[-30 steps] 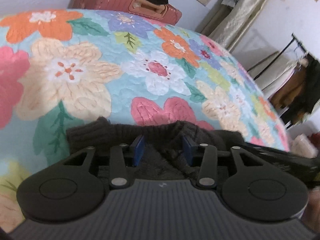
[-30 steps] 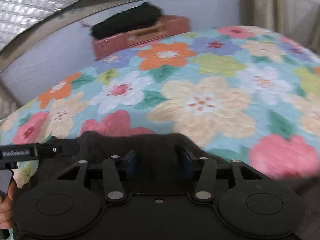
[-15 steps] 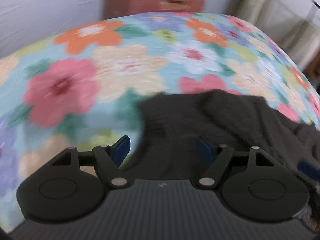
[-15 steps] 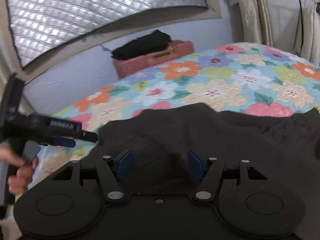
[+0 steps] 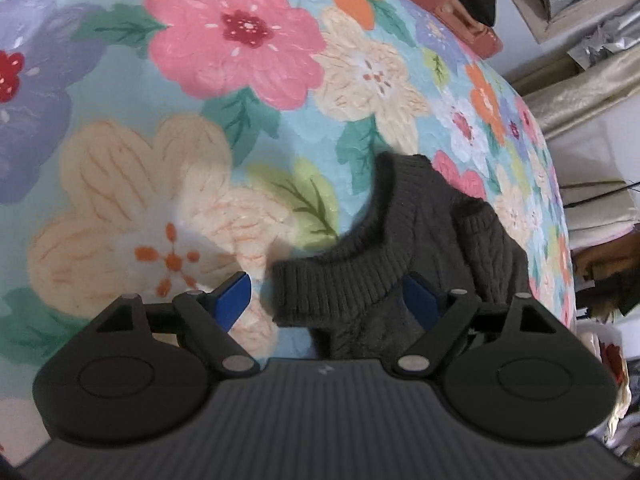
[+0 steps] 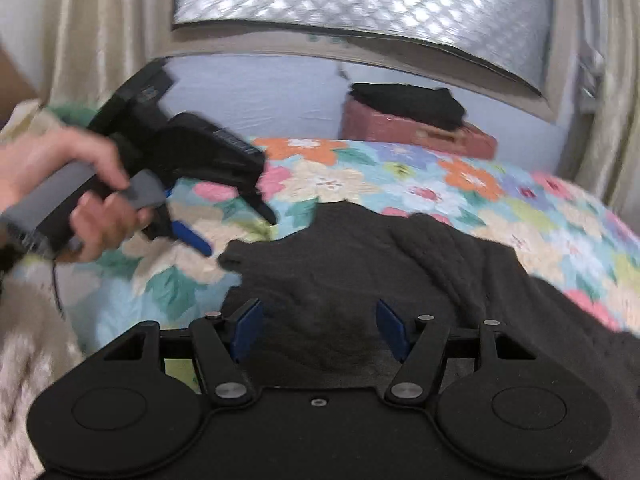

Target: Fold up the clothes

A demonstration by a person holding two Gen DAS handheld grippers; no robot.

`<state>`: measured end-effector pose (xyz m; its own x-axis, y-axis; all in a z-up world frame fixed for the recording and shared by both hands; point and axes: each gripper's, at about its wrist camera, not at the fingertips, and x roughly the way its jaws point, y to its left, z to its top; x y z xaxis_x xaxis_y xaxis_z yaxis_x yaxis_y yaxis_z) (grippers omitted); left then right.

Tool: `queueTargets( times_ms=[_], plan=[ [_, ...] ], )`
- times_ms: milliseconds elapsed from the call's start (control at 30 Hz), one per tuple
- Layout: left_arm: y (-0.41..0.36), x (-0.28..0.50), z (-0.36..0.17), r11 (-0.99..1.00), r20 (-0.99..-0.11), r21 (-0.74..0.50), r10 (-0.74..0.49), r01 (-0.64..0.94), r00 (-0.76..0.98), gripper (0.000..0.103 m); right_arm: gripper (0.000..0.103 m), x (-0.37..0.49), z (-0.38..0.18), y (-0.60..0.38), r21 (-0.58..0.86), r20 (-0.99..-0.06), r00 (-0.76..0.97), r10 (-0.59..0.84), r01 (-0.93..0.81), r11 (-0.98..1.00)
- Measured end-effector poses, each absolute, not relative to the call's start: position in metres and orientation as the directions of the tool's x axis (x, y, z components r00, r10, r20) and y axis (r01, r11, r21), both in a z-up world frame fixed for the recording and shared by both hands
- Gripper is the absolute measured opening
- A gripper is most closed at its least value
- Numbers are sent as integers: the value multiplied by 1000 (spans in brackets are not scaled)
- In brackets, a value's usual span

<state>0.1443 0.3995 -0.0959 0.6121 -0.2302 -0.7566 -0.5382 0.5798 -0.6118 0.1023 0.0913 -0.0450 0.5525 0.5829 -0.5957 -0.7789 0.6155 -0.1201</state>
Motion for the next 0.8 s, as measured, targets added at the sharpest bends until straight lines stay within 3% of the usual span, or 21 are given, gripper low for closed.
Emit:
queueTargets(
  times_ms=[67,200,300,567,667,700,733,800],
  plan=[
    [396,151,-99,603,-734,-639,-291,-479,613,77,68,99,-47,97,-167,-610,550,571,-793,585],
    [382,167,-96,703,-760,-583,-294,-407,580,50,68,93,-58,111,-210,-642,529,555,-818,536],
    [382,168,-98,707,-752,-592,-311,-387,581,48,68,90,-72,124,-236,-689,494,530,-845,480],
    [380,181,-106,724,-734,-608,-355,-326,579,46,68,99,-88,152,-320,-705,509,494,-850,420],
    [380,181,-106,709,-699,-644,-395,-287,596,20,68,109,-93,161,-327,-707,515,485,-846,422],
    [381,181,-105,691,-677,-669,-412,-276,609,15,59,112,-94,164,-330,-708,517,482,-844,422],
    [382,180,-105,670,-653,-693,-430,-264,623,14,38,115,-96,167,-332,-708,519,478,-843,423],
    [383,179,-101,638,-606,-731,-446,-241,658,11,28,121,-93,166,-321,-700,524,485,-838,442]
  ],
)
